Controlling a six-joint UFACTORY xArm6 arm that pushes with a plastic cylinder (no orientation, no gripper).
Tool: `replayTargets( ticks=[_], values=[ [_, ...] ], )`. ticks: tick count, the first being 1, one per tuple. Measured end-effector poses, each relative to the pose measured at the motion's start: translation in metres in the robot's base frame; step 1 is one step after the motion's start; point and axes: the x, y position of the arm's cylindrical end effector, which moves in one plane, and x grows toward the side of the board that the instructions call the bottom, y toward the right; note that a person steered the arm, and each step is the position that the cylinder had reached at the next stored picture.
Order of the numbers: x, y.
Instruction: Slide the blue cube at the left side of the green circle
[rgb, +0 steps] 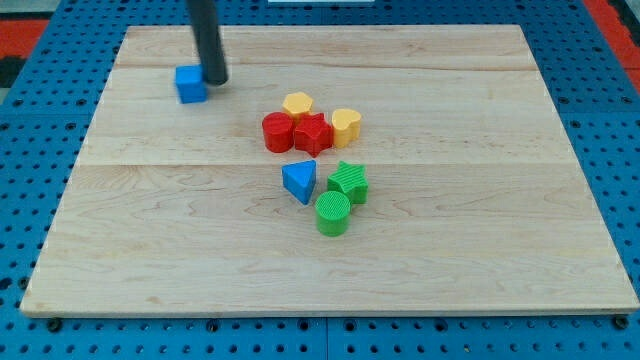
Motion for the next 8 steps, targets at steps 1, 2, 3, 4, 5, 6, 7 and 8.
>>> replayTargets(
  ticks=[1,2,3,4,5,6,7,8],
  values=[
    [-0.02,0.005],
    [-0.036,-0.05],
    [-0.004,-0.06],
    [0.043,0.04],
    [0.079,0.062],
    [0.109,0.071],
    [0.112,0.014],
    [0.144,0.074]
  ],
)
